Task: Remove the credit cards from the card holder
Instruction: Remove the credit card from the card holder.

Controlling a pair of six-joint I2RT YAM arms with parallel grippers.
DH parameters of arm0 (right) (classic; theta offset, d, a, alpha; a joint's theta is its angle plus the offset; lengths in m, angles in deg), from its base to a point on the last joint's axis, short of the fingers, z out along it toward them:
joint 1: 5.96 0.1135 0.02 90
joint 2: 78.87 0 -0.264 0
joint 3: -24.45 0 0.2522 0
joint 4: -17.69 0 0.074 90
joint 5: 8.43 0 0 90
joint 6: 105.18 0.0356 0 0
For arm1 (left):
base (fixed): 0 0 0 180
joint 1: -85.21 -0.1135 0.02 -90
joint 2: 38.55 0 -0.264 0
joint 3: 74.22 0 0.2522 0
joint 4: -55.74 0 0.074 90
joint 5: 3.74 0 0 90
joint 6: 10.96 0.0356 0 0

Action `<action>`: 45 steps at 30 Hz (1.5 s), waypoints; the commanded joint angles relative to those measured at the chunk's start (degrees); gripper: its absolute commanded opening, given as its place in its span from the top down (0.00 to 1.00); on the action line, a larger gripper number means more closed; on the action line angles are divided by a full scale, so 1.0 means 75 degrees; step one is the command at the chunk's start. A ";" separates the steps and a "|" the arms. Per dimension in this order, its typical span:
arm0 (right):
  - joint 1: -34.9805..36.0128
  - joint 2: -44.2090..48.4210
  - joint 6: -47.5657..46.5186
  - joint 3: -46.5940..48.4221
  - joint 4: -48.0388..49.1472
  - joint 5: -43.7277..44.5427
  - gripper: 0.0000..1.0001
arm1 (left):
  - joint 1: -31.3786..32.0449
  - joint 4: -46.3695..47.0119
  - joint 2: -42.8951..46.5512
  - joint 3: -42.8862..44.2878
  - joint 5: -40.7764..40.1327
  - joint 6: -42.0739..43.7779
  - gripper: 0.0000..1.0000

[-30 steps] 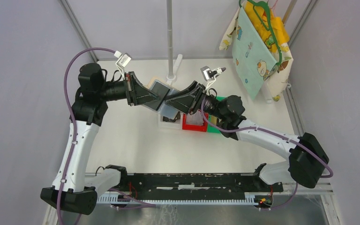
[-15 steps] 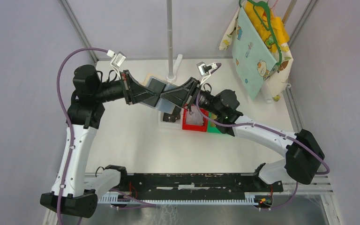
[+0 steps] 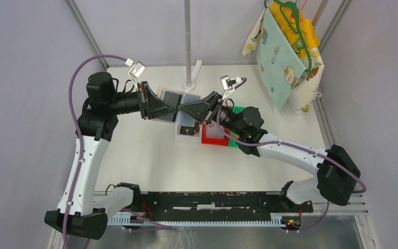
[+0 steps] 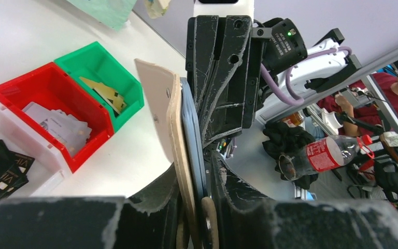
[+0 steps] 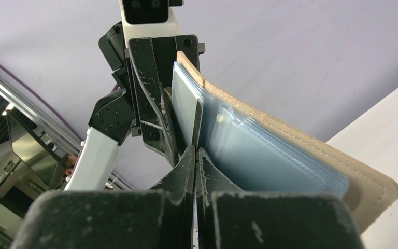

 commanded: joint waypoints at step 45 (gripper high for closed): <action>-0.0846 0.0942 0.0585 -0.1065 0.1584 -0.1034 1.00 | 0.0120 0.0039 -0.0107 0.0788 0.0636 -0.0134 0.98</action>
